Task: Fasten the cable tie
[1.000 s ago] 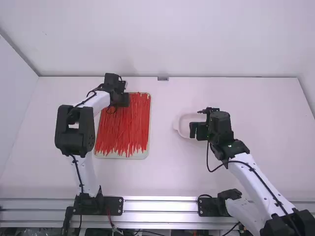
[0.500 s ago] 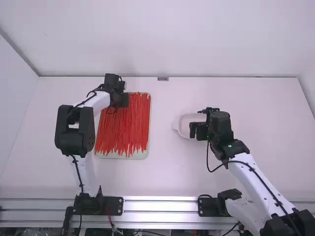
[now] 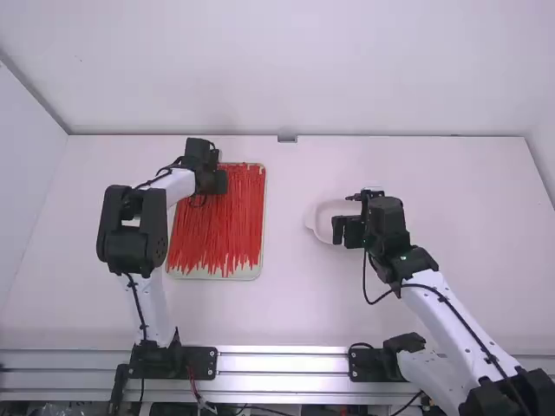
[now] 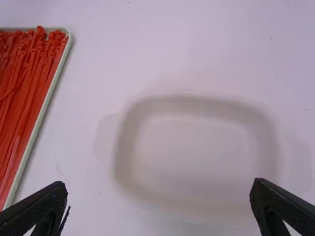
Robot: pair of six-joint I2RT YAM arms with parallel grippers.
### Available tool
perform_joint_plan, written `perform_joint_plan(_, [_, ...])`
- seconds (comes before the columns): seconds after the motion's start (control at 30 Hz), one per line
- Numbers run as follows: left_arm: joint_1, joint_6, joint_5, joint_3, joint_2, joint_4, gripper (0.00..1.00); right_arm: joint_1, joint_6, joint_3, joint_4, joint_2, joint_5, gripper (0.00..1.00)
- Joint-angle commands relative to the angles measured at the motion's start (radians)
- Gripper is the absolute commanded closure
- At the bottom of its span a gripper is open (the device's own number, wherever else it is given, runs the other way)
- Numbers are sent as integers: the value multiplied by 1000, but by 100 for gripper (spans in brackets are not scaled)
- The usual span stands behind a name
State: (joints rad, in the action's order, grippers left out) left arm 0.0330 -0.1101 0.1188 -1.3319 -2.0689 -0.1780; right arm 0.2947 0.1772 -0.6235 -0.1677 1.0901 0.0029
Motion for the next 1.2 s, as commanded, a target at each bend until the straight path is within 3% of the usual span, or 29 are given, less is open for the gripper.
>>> perform_joint_plan(0.0, [8, -6, -4, 8, -10, 8, 73, -10, 2, -32, 2, 2, -4, 1])
perform_joint_plan(0.87, [8, -32, -23, 78, -10, 146, 73, 14, -10, -32, 1, 2, 0, 1])
perform_joint_plan(1.17, [8, -32, -26, 79, -10, 160, 79, -8, -8, -32, 2, 2, -5, 1])
